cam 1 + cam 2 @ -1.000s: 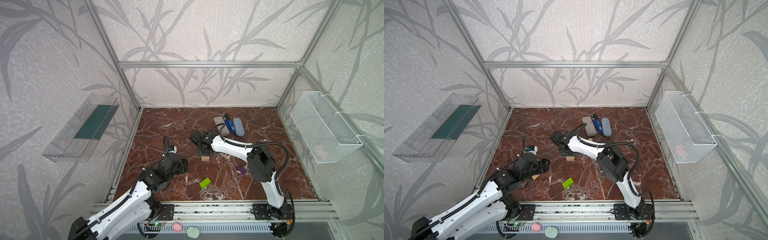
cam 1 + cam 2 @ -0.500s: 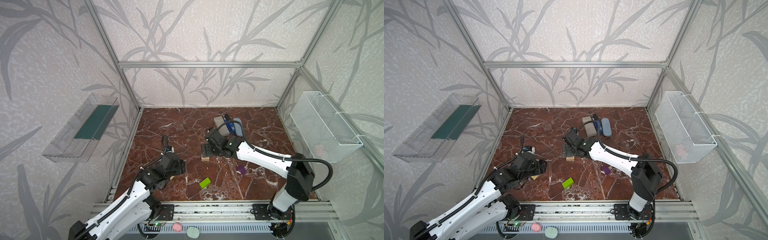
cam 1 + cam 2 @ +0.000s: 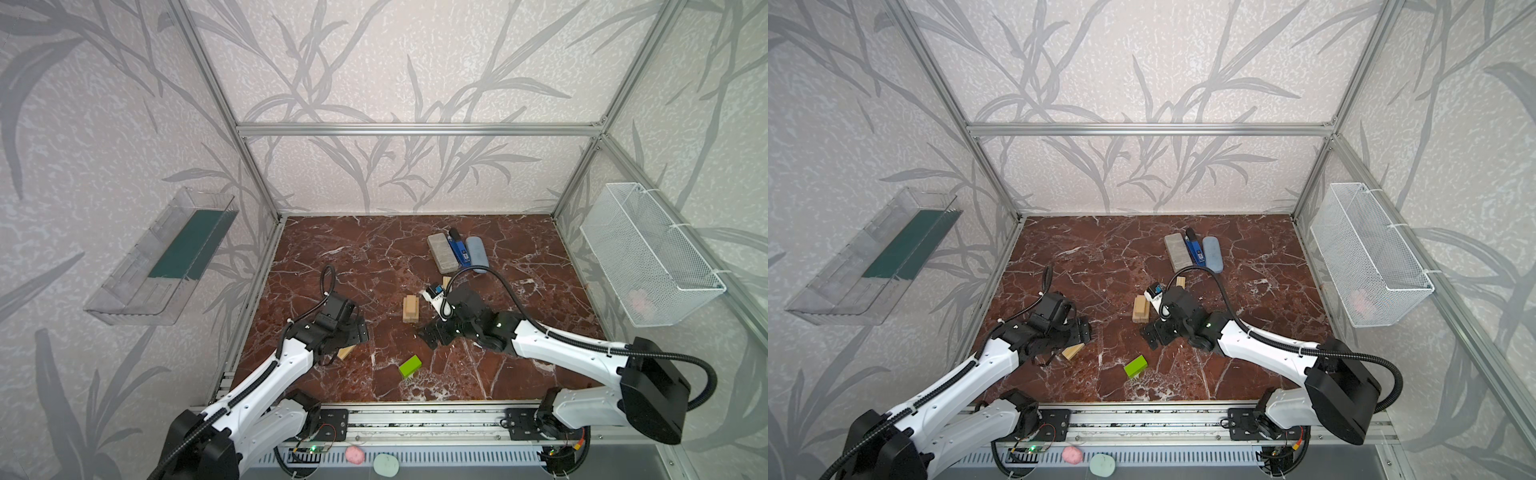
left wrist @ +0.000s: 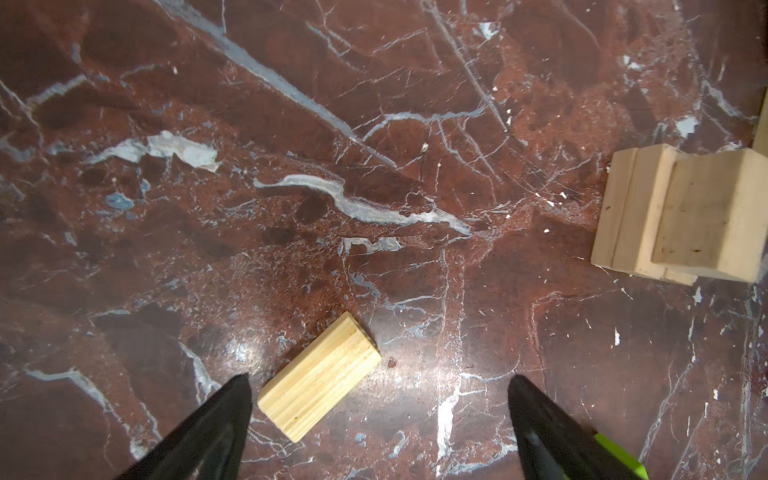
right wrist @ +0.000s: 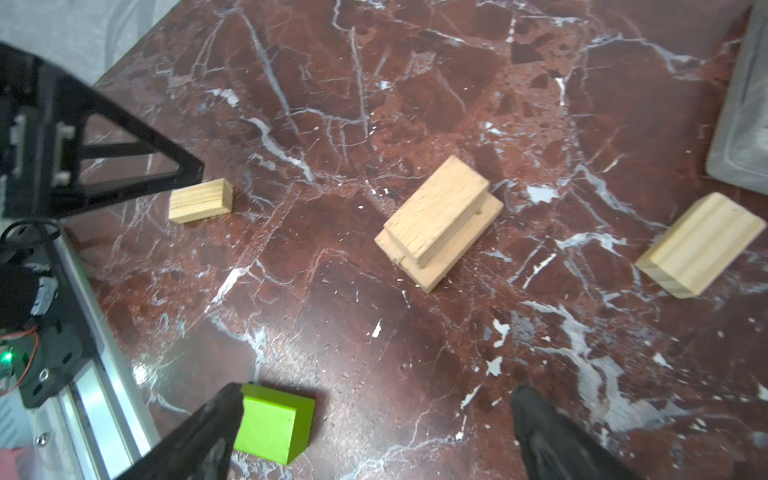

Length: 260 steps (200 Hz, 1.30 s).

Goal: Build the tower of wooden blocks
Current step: 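Open the right gripper and withdraw it from the stack, then grasp the small wooden block nearer the robot with the left gripper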

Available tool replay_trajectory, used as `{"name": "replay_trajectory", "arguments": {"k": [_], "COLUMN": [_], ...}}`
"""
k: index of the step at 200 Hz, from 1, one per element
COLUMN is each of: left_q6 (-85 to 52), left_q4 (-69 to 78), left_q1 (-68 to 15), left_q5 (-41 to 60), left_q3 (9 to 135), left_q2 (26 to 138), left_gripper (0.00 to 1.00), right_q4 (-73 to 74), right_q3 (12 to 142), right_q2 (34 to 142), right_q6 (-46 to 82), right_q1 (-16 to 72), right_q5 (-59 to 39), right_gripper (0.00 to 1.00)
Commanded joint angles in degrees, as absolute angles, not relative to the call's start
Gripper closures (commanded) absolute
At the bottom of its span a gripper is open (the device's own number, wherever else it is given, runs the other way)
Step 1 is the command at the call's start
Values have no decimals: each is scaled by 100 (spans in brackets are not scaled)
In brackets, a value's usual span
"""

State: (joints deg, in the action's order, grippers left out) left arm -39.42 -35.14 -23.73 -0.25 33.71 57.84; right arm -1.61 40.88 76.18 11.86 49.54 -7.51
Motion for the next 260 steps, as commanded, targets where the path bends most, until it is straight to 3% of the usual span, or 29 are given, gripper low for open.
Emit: {"name": "replay_trajectory", "arguments": {"k": [1, 52, 173, 229, 260], "left_q6": [-3902, -3885, -3870, -4457, -4833], "left_q4": [-3482, -3445, -3702, -4010, -4139], "left_q1": [-2181, -2039, -2281, -3212, -3259], "left_q5": [195, 415, 721, 22, -410], "left_q3": [3508, 3342, 3434, 3709, 3735], "left_q2": [5927, 6042, 6767, 7058, 7249], "left_gripper": [3, 2, 3, 11, 19], "right_q4": [895, 2011, 2041, 1908, 1748], "right_q3": [3843, 3300, 3256, 3355, 3456], "right_q2": [7572, 7833, 7783, 7864, 7933], "right_q6": [915, 774, 919, 971, 1046], "right_q1": [4954, 4957, 4965, 4961, 4963], "right_q5": [-1245, -1704, -1566, -1480, -1401], "right_gripper": [1, 1, 1, 1, 1]}}
